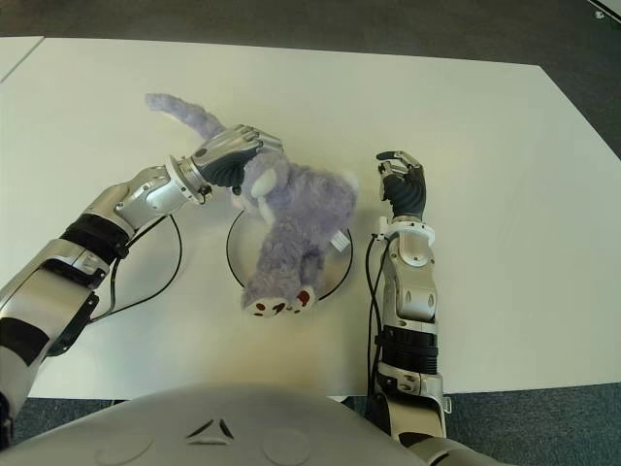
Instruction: Put the doll into the plate.
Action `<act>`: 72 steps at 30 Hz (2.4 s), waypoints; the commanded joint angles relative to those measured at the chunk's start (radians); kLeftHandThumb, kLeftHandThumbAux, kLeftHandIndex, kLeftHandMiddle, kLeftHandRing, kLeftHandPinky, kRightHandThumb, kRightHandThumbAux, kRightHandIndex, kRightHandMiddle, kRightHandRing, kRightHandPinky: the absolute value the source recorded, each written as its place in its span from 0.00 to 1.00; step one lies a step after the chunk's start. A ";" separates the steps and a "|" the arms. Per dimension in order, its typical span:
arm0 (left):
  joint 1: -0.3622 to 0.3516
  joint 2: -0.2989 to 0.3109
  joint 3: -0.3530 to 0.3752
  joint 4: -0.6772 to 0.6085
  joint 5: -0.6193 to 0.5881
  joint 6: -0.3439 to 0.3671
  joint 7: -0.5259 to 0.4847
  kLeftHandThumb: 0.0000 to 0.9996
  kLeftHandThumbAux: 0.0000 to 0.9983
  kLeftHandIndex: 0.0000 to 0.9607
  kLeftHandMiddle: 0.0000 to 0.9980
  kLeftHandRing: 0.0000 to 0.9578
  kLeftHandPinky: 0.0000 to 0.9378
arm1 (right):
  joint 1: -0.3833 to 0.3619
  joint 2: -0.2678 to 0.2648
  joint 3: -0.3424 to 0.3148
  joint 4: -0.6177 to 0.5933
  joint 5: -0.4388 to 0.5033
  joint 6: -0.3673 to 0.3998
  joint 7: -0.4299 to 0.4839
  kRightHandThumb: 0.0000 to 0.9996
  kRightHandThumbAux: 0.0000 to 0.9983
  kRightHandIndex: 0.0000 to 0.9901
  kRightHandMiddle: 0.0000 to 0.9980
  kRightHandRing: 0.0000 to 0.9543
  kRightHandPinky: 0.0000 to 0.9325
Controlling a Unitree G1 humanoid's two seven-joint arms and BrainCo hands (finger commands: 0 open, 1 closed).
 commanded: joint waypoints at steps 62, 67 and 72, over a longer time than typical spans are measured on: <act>0.028 0.024 0.078 0.045 -0.400 -0.211 -0.414 0.33 0.12 0.00 0.00 0.00 0.00 | -0.012 0.016 0.025 0.021 -0.041 0.022 -0.029 0.71 0.72 0.44 0.90 0.92 0.95; 0.031 0.025 0.098 0.021 -0.471 -0.173 -0.466 0.38 0.14 0.00 0.00 0.00 0.00 | -0.014 0.018 0.026 0.020 -0.044 0.029 -0.034 0.71 0.72 0.44 0.90 0.92 0.94; 0.040 0.016 0.132 0.003 -0.506 -0.158 -0.480 0.41 0.17 0.00 0.00 0.00 0.00 | -0.015 0.022 0.025 0.018 -0.043 0.032 -0.036 0.71 0.72 0.44 0.90 0.92 0.95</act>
